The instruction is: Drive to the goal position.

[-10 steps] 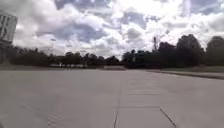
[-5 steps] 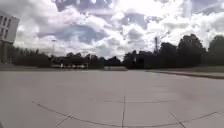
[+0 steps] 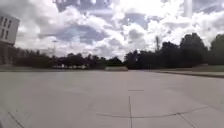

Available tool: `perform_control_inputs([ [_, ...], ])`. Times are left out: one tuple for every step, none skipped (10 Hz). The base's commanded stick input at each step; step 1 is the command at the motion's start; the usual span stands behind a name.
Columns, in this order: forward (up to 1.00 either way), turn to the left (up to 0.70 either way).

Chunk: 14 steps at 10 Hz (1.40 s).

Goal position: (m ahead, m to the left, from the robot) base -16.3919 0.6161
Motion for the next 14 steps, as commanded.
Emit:
perform_control_inputs([
  [1.0, -0.08],
  [1.0, -0.08],
  [1.0, -0.08],
  [1.0, -0.08],
  [1.0, -0.08],
  [1.0, -0.08],
  [1.0, -0.08],
  [1.0, -0.08],
  [1.0, -0.08],
  [1.0, -0.08],
  [1.0, -0.08],
  [1.0, -0.08],
  [1.0, -0.08],
  [1.0, -0.08],
])
